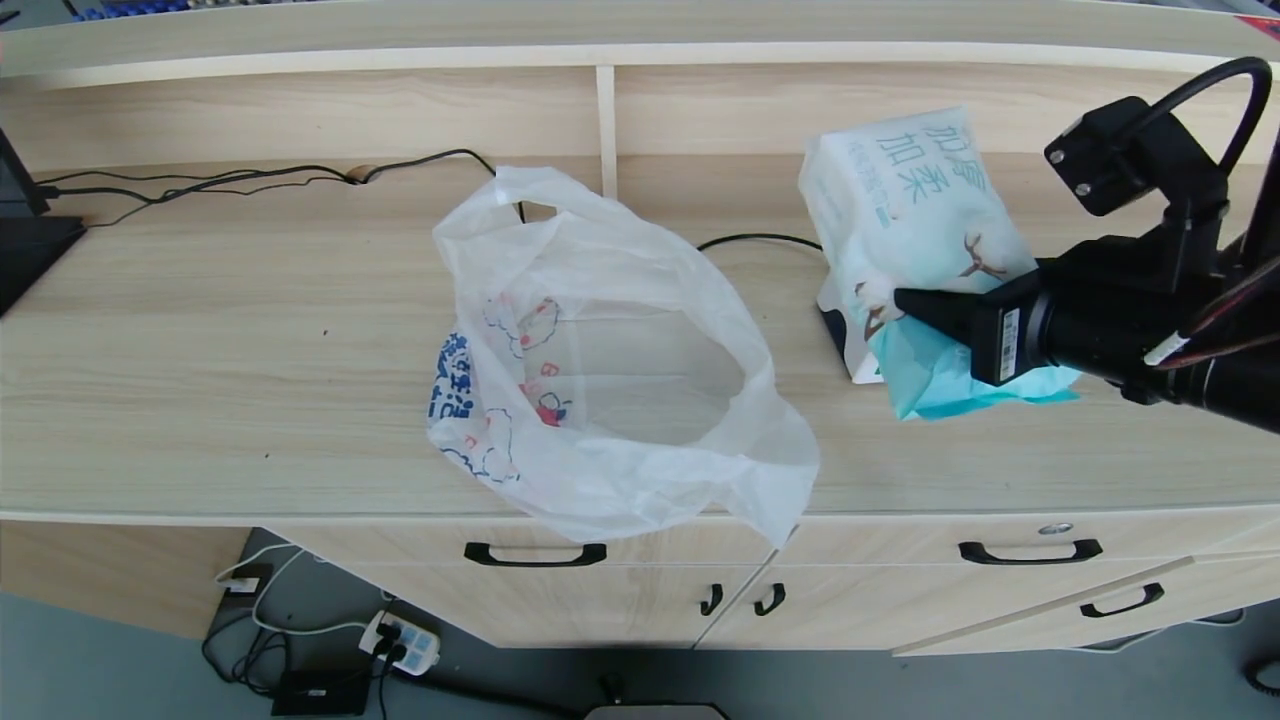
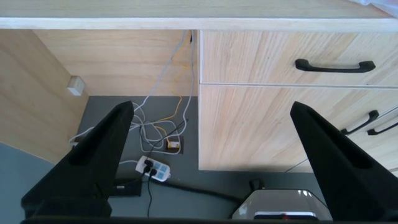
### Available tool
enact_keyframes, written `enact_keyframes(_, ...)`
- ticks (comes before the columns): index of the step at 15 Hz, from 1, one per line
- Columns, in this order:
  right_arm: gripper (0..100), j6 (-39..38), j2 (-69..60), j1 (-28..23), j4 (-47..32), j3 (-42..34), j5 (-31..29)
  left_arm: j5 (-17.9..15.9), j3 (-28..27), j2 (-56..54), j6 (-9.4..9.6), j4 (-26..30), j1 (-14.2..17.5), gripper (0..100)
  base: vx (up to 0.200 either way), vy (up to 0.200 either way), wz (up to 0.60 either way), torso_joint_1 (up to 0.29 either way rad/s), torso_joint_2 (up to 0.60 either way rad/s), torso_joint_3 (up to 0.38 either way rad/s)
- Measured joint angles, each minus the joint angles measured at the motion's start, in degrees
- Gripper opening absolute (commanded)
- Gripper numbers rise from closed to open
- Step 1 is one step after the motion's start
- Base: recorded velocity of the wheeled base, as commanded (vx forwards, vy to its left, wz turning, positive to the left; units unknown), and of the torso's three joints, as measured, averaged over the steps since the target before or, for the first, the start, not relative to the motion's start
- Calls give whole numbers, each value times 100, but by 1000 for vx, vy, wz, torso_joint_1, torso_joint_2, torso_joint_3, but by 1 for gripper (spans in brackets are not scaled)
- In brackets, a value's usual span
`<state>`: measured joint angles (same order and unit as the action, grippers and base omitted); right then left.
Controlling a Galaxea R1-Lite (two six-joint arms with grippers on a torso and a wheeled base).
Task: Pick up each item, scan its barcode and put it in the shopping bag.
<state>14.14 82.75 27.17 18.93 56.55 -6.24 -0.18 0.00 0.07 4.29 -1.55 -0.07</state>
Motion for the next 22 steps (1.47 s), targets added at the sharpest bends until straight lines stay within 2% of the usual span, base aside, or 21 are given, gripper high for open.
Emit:
enact_keyframes(3,0,-43,-321,813,189,-265,-491,0,0,0,2,2,-4,100,0,0,600,-2,4,2)
enact_keyframes(4,0,-60,-452,940,217,-291,-566,0,0,0,5,2,-4,100,0,0,600,-2,2,2)
enact_keyframes(9,0,-77,-861,1111,195,-374,-525,2,0,0,2,13,2,100,0,0,600,5,3,2)
enact_keyframes(12,0,-202,-621,1167,233,-99,-202,0,0,0,-11,16,5,100,0,0,0,0,0,0)
enact_keyframes(14,0,-574,-285,1211,290,94,-33,2,0,0,-9,16,-6,100,0,0,0,0,0,0)
enact_keyframes(19,0,-1251,783,1340,1571,139,56,0,0,0,-22,10,-4,100,0,0,0,0,0,0)
enact_keyframes(22,0,-1275,1093,1604,1662,-138,110,0,0,0,-24,10,-4,100,0,0,0,0,0,0)
